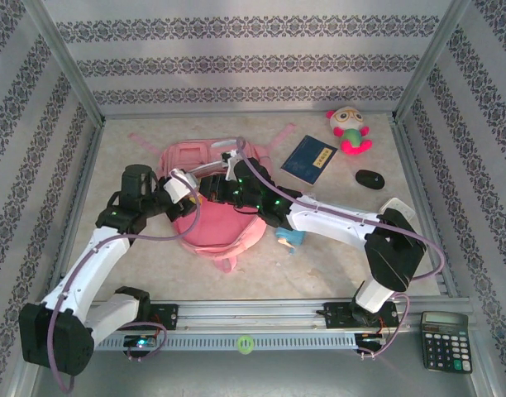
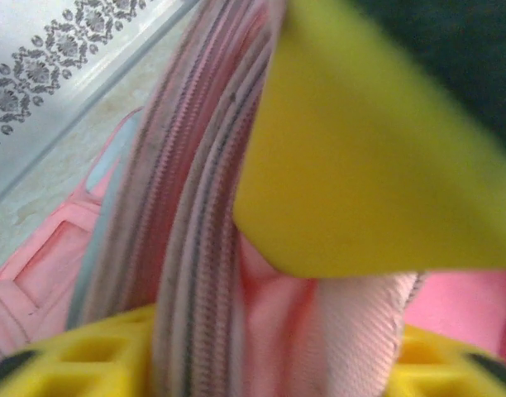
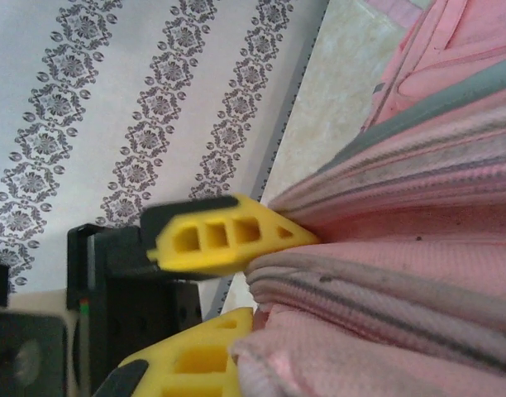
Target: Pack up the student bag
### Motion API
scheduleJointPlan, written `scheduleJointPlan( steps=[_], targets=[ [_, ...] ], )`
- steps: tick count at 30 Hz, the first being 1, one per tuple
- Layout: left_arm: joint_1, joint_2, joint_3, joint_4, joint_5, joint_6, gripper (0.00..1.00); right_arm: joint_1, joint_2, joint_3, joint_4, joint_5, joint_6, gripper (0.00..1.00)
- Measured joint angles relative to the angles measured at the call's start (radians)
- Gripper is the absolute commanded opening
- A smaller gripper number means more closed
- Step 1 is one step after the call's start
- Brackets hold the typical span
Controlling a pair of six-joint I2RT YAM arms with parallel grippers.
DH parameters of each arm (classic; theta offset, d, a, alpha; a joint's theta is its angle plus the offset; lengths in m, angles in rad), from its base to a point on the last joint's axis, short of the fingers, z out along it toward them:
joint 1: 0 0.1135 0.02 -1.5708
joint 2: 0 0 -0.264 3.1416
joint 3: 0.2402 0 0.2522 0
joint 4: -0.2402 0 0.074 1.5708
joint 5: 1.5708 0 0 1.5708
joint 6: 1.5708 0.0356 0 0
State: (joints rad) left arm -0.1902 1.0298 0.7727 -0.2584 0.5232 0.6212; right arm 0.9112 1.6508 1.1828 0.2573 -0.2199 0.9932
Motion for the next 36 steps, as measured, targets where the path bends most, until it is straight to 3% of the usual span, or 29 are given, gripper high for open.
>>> scheduleJointPlan(
  steps=[2, 4, 7, 12, 17, 23, 28, 30, 32, 36],
  targets=[
    [-0.010, 0.010, 0.000, 0.036, -0.042, -0.022, 0.00, -0.006, -0.008, -0.003, -0.007, -0.004, -0.019, 0.43],
    [-0.014, 0.008, -0.002, 0.071, -0.075, -0.056, 0.00, -0.006, -0.048, -0.027, -0.032, -0.004, -0.046, 0.66],
    [-0.020, -0.005, -0.002, 0.095, -0.139, -0.118, 0.00, -0.033, -0.185, -0.108, -0.126, 0.003, -0.100, 0.81],
    [-0.020, -0.010, -0.002, 0.094, -0.167, -0.166, 0.00, -0.195, -0.484, -0.195, -0.395, 0.046, -0.207, 0.82],
    [-0.020, -0.008, -0.002, 0.057, -0.161, -0.170, 0.00, -0.484, -0.651, -0.266, -0.656, 0.074, -0.311, 0.81],
    [-0.020, -0.019, -0.003, -0.031, -0.218, -0.151, 0.00, -0.723, -0.622, -0.323, -0.783, -0.023, -0.402, 0.79],
    [-0.020, -0.085, -0.032, -0.060, -0.296, -0.148, 0.00, -0.810, -0.430, -0.314, -0.726, -0.116, -0.428, 0.75],
    [-0.020, -0.096, -0.042, -0.070, -0.308, -0.148, 0.07, -0.825, -0.330, -0.303, -0.665, -0.144, -0.415, 0.74],
    [-0.020, -0.093, -0.046, -0.084, -0.306, -0.146, 0.28, -0.837, -0.218, -0.269, -0.613, -0.168, -0.396, 0.74],
    [-0.019, -0.092, -0.045, -0.159, -0.254, -0.152, 0.51, -0.844, -0.056, -0.161, -0.552, -0.182, -0.386, 0.75]
  ],
)
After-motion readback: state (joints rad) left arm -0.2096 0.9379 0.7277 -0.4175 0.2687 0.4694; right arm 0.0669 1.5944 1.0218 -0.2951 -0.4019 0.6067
